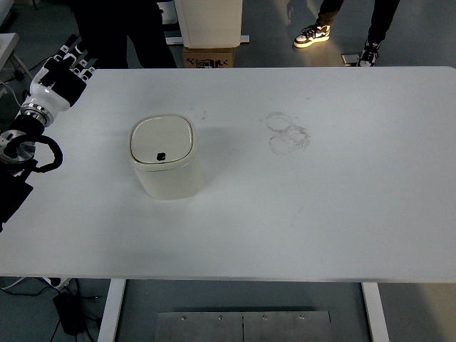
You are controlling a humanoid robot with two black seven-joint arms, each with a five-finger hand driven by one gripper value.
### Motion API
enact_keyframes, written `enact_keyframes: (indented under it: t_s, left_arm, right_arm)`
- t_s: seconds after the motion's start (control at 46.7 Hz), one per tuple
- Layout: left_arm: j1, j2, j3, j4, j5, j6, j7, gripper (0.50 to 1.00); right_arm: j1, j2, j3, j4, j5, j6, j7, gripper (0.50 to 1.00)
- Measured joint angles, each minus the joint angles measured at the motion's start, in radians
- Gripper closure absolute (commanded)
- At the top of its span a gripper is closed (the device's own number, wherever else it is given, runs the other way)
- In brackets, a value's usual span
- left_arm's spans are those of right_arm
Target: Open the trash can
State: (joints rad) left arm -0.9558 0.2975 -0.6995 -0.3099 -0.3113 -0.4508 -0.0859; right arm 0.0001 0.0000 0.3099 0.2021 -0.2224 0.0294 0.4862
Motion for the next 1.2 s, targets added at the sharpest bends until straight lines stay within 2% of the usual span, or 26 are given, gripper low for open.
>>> enact_keyframes:
  t_s: [0.578,0.664,0.835,0.92,1.199]
  left_arm:
    - [-0.010,0.011,0.000,-0.015,-0.006,0.001,0.011,0.500]
    - [-0.015,0.028,0.001,-0.081,-0.006,0.009,0.014,0.500]
    - [0.020,0.107,0.002,-0.274,-0.008,0.086,0.015,0.500]
    - [0.024,0.138,0.004,-0.337,-0.008,0.115,0.015,0.500]
    - [-0.028,0.332,0.076,-0.526,0.027,0.119,0.017,0.500]
  right_arm:
    - [0.000,0.000,0.000,0.000,0.000,0.000,0.000,0.509]
    - [0.000,0.000,0.000,0.000,0.000,0.000,0.000,0.509]
    - [0.000,0.000,0.000,0.000,0.000,0.000,0.000,0.509]
    - [0.000,0.000,0.000,0.000,0.000,0.000,0.000,0.509]
    - [0.000,0.000,0.000,0.000,0.000,0.000,0.000,0.509]
